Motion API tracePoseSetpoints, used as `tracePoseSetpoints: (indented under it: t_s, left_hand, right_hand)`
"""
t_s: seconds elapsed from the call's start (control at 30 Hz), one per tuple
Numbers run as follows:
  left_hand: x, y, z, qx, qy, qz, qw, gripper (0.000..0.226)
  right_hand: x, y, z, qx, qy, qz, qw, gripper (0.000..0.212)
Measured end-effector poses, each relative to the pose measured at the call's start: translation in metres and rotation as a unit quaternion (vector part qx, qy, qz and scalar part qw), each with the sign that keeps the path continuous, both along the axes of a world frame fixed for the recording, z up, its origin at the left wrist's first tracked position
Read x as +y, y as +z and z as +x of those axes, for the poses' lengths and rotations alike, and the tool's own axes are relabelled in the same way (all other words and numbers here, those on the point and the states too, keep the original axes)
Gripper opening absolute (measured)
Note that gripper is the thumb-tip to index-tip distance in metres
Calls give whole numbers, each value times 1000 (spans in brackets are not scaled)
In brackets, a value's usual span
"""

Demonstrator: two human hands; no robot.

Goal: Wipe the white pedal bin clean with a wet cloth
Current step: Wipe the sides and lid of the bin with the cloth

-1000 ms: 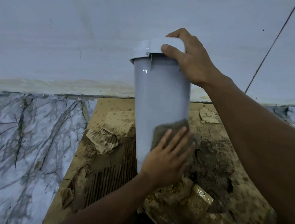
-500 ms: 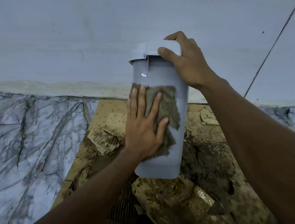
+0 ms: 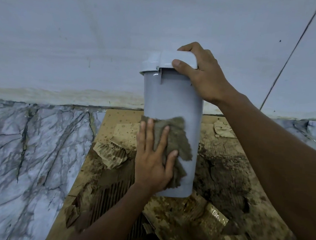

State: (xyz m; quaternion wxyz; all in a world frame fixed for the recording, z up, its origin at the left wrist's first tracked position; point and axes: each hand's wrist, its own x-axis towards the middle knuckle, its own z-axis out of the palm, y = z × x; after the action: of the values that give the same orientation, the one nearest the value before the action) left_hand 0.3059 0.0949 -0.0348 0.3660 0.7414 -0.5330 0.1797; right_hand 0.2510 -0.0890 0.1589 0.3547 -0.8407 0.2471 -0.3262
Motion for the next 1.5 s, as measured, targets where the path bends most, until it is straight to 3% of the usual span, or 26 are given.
tracePoseSetpoints:
  t_s: [0.07, 0.17, 0.4, 0.6, 0.67, 0.7, 0.77, 0.83, 0.93, 1.1, 1.2, 1.33, 1.5]
  left_hand:
    - [-9, 17, 0, 140, 3, -44, 989, 70]
    - [-30, 55, 4, 273, 36, -70, 959, 73]
    - [-44, 105, -6, 374, 75, -135, 915, 66]
    - [-23, 122, -6, 510, 63, -298, 805, 51]
    - [-15, 142, -6, 503, 33, -293, 813, 48]
    - [-11, 151, -3, 483, 14, -267, 834, 45]
    - [-2, 166, 6, 412, -35, -174, 894, 37]
    - [6, 179, 17, 370, -100, -66, 921, 29]
    - [6, 199, 32, 349, -137, 96, 922, 26]
    - [4, 207, 23, 199, -70, 313, 926, 38]
    - [24, 197, 8, 150, -58, 337, 928, 53]
    - [55, 180, -8, 139, -34, 335, 931, 57]
    - [70, 174, -12, 160, -14, 321, 934, 60]
  right_hand:
    - [2, 0, -4, 0, -1, -14, 1000, 49]
    - [6, -3, -15, 0, -2, -43, 999, 52]
    - [30, -12, -34, -12, -8, -107, 994, 62]
    - [60, -24, -54, -22, -3, -134, 991, 59]
    - [73, -28, -61, -32, 3, -155, 987, 55]
    - [79, -30, -65, -35, 6, -164, 986, 54]
    - [90, -34, -75, -41, 2, -174, 984, 52]
    - [100, -38, -85, -42, -6, -179, 983, 53]
    - [120, -46, -99, -31, -1, -192, 981, 54]
    - [163, -61, -108, -20, 25, -162, 986, 64]
    - [173, -62, -120, -48, 50, -134, 989, 66]
    - [173, -52, -133, -53, 83, -48, 994, 53]
    - [140, -35, -115, 101, 10, -12, 995, 49]
